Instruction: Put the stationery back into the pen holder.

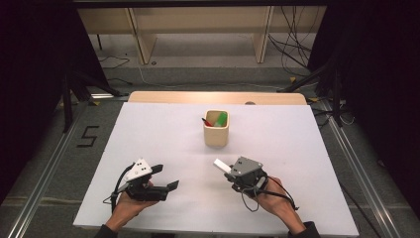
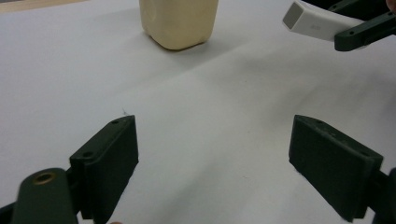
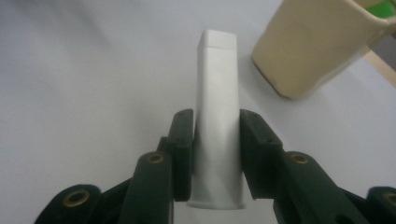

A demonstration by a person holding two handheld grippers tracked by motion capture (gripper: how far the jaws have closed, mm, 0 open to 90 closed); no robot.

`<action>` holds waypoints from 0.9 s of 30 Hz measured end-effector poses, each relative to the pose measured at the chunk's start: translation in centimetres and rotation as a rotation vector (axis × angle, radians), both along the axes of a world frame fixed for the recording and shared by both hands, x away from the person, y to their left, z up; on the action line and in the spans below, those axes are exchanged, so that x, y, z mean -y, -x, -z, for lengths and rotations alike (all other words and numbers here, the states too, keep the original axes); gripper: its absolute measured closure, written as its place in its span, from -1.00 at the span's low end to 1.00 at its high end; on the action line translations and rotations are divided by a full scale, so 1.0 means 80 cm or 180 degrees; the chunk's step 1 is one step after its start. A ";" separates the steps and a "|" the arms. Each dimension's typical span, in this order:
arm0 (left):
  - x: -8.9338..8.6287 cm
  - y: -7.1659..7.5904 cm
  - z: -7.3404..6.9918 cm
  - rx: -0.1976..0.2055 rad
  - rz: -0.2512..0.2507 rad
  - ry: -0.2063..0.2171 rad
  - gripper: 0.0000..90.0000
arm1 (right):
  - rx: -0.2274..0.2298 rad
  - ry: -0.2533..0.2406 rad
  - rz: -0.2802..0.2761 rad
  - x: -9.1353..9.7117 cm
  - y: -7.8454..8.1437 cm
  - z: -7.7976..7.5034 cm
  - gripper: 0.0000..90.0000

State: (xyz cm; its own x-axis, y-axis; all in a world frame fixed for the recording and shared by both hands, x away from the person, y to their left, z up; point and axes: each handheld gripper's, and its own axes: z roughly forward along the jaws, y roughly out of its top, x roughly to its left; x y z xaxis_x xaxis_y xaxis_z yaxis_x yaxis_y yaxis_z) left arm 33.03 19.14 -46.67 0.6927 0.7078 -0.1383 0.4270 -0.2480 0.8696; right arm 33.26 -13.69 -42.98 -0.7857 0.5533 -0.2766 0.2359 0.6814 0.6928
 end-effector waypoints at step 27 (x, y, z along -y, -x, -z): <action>-0.011 -0.004 -0.016 0.0006 0.0003 -0.0012 -0.66 | 0.1262 0.0727 -0.0780 -0.038 0.060 0.024 0.51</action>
